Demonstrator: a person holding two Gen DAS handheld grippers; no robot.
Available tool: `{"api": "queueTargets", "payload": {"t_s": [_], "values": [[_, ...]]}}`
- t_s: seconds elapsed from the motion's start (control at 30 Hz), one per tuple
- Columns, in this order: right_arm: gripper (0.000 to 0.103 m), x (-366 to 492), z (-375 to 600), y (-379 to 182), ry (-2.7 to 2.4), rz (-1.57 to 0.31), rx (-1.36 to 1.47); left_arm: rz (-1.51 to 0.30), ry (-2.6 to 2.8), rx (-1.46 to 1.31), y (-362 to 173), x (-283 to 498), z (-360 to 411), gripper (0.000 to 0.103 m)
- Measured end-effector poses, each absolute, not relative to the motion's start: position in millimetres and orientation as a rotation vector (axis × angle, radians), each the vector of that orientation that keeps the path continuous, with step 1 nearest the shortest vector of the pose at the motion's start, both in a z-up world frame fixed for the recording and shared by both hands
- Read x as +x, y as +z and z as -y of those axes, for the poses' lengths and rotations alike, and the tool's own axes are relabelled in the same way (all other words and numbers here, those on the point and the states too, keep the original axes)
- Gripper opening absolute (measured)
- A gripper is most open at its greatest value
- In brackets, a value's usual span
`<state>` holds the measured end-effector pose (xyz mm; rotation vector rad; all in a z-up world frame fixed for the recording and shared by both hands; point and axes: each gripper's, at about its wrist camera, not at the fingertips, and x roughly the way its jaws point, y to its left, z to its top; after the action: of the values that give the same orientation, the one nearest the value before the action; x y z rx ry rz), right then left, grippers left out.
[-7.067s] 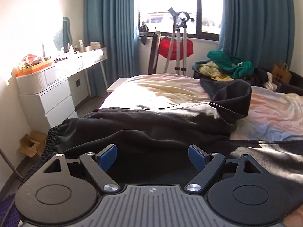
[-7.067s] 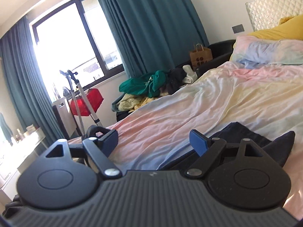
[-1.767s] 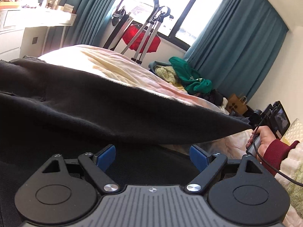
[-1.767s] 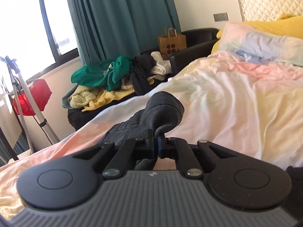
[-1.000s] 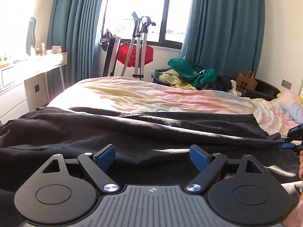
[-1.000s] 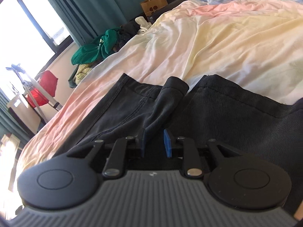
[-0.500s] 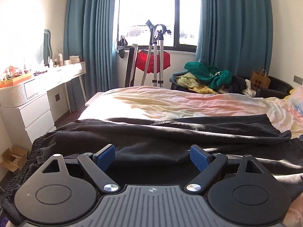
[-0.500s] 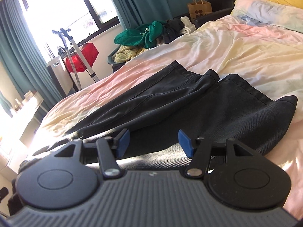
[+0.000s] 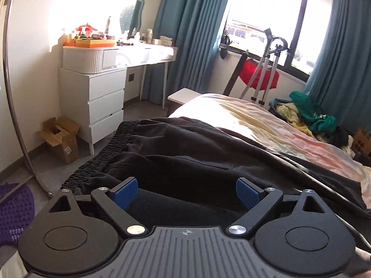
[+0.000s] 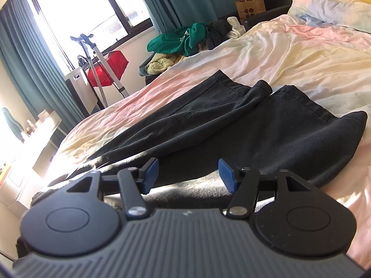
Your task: Fold clothes
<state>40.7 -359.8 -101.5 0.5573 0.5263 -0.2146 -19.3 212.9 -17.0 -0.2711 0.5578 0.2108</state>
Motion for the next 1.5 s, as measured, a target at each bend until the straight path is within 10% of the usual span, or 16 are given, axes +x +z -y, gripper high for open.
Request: {"api": "queueTargets", "payload": {"t_s": [1.07, 1.5], "values": [[0.062, 17, 415, -119, -0.455, -0.475, 0.841, -0.767, 0.35, -1.266, -103, -58, -344, 0.091], [0.084, -49, 513, -162, -0.606, -0.301, 1.364, -0.746, 0.279, -1.304, -110, -63, -348, 0.086]]}}
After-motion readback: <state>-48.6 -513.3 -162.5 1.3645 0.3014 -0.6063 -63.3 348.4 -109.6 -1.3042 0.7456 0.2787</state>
